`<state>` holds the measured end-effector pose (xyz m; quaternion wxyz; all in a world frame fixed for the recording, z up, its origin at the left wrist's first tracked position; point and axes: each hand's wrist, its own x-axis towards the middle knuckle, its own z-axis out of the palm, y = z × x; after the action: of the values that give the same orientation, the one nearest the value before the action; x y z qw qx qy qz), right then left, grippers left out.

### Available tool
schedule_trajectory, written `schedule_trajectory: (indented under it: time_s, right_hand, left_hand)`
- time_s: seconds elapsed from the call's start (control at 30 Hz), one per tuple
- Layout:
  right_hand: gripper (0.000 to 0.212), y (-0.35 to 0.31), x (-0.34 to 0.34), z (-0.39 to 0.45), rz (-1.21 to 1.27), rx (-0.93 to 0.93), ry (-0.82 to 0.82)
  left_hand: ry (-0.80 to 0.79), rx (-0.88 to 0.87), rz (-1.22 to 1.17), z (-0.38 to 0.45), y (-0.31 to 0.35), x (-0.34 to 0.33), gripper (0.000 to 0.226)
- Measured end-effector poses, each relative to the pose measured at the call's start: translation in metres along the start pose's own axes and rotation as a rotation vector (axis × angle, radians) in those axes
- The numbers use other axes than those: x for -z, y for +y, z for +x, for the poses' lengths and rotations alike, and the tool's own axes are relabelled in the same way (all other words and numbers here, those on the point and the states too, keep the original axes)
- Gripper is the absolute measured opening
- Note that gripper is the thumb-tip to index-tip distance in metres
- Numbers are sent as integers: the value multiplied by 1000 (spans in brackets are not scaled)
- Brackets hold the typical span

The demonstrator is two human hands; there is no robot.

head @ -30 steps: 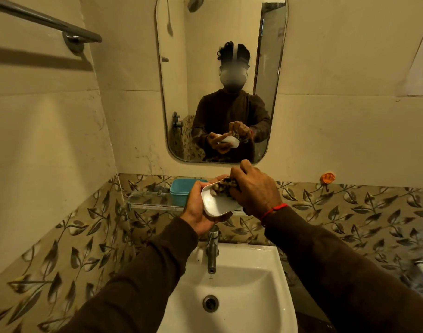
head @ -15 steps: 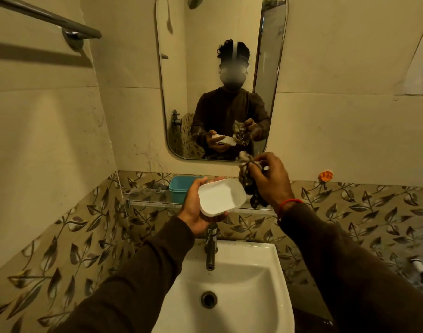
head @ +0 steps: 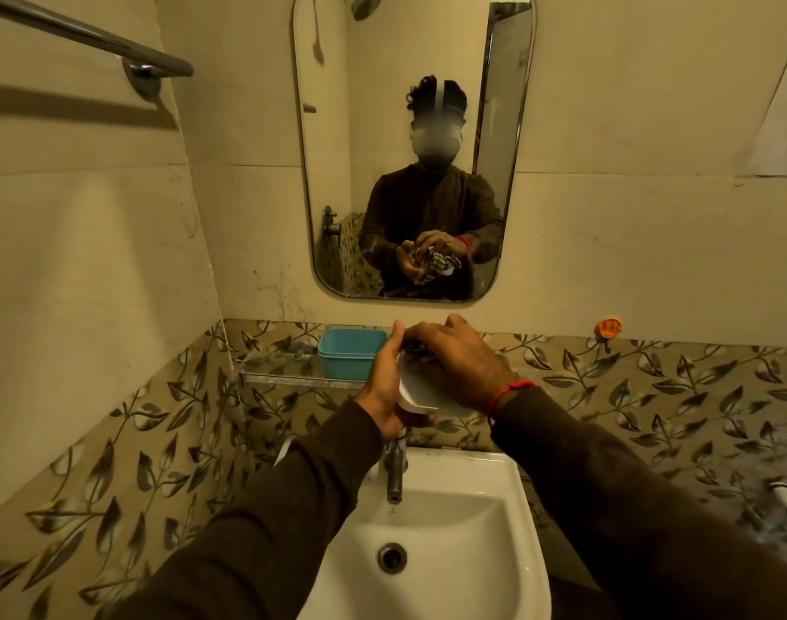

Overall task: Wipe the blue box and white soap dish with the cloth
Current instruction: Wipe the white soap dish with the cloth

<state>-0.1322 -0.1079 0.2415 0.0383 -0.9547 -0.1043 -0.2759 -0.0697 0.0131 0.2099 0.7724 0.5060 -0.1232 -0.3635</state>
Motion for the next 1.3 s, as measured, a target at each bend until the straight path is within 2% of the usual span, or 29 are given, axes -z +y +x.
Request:
schedule_trajectory:
  time_s: [0.07, 0.17, 0.33, 0.43, 0.6, 0.67, 0.8, 0.83, 0.93, 0.97, 1.07, 1.1, 1.17, 1.23, 1.3]
  right_hand:
    - [50, -2, -2, 1, 7, 12, 3]
    - [52, 1, 2, 2, 108, -94, -35]
    - [47, 13, 6, 6, 33, -162, -14]
    - [42, 18, 1, 5, -71, -171, 39]
    - [43, 17, -7, 5, -95, -282, 85]
    - [40, 17, -11, 6, -105, -300, 76]
    - [35, 22, -17, -2, -156, -390, 72]
    - [32, 24, -18, -6, -71, -453, 61]
    - [22, 25, -17, -7, 531, -665, 24]
    - [19, 23, -17, -5, 662, -708, 31]
    - [12, 18, -17, 1, 784, -781, 41]
    - [16, 19, -16, 2, 694, -762, 31]
    - [30, 25, -15, 0, 323, -646, -29]
    - [38, 29, -14, -5, -7, -505, -52]
    - [43, 27, -15, -6, -156, -362, -68]
  left_hand:
    - [-2, -1, -47, 0, -5, -1, 85]
    - [4, 16, 20, -3, -6, 1, 90]
    - [3, -105, 141, -7, -5, 6, 64]
    - [124, -241, 278, -5, -4, 5, 43]
    - [336, -538, 560, 1, -6, 3, 38]
    - [355, -579, 573, 0, -6, 2, 39]
    - [355, -550, 528, -6, 0, 7, 38]
    - [372, -556, 498, -7, 2, 11, 35]
    - [428, -592, 456, -6, 8, 19, 29]
    - [438, -599, 422, -5, 6, 19, 30]
    - [460, -556, 319, -4, -7, 14, 32]
    - [445, -517, 326, -5, -12, 13, 32]
    - [397, -461, 468, -4, -13, 15, 31]
    - [359, -488, 801, -1, -8, 19, 26]
    - [265, -516, 1036, 2, -4, 20, 23]
